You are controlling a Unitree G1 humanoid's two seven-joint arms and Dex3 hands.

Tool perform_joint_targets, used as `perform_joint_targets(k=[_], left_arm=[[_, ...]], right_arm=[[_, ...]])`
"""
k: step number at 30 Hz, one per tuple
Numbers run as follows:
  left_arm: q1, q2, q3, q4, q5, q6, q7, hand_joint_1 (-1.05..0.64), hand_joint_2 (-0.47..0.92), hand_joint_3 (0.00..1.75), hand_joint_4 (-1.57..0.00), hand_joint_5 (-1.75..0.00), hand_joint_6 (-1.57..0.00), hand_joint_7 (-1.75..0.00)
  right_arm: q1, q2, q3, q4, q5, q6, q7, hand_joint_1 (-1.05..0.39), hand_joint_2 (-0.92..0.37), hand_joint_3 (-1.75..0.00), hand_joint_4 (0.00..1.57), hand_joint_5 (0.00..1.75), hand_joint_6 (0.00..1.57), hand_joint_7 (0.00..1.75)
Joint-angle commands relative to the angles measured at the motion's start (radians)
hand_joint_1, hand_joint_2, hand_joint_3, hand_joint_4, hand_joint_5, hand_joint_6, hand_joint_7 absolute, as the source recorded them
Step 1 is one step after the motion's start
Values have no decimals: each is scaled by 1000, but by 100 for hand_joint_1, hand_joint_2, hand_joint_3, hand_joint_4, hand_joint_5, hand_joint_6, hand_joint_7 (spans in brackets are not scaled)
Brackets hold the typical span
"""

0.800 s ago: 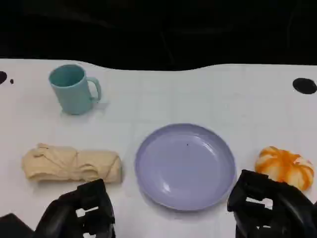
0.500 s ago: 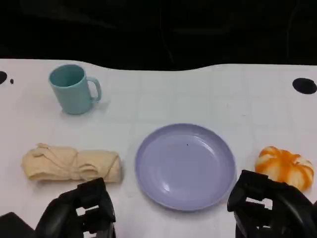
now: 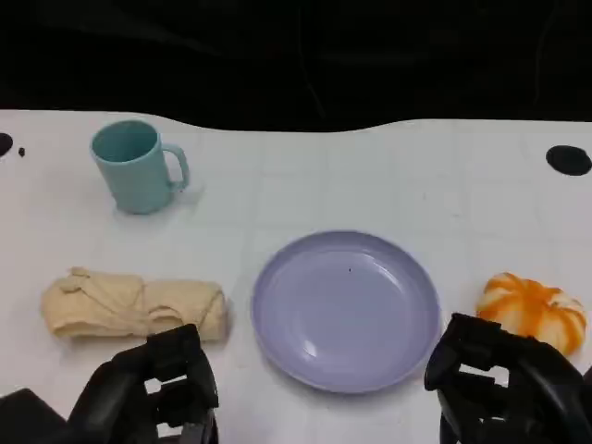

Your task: Grasp the towel on the left side of the plate with the left hand and place it into the plate.

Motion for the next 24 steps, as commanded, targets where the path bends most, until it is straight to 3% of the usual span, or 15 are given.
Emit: perform_joint_targets(k=[1,5,9,11,13,17,21,24], left_arm=[[1,6,12,-24,-2,14,8,-10,41,145,-94,-175,-79,-169],[2,-6,23,-28,-7,13,19,-7,43,141,-90,-174,-79,-160],[2,-15,36,-18,35,-41,45,-3,47,131,-67,-165,-64,-133],[-3,-5,40,2,100,-111,61,-7,56,103,-59,-148,-55,-111],[-11,0,51,24,147,-178,74,-8,63,83,-55,-134,-53,-93],[-24,19,77,44,235,-249,102,-19,87,28,-52,-102,-53,-53],[-29,51,93,0,332,-225,125,-30,92,15,-46,-78,-50,-29],[-55,119,105,-57,475,-184,122,-35,92,7,-38,-65,-46,-16]], right_arm=[[-5,-9,-4,-17,-4,11,-5,-7,-63,-115,72,175,55,162],[-3,-8,-4,-17,-1,7,-5,-6,-65,-113,71,175,54,163],[1,-8,-2,-15,-1,0,-3,-5,-66,-111,70,175,53,164],[4,-8,1,-15,-3,-8,-2,-5,-66,-111,70,175,53,164],[7,-9,7,-20,-9,-7,-6,-5,-66,-111,70,175,53,164],[10,-7,15,-30,-13,3,-12,-5,-67,-110,70,175,52,165],[10,-3,11,-29,-3,3,-7,-4,-68,-109,69,175,51,165],[6,-3,6,-19,1,-11,-2,-2,-69,-111,70,175,52,167]])
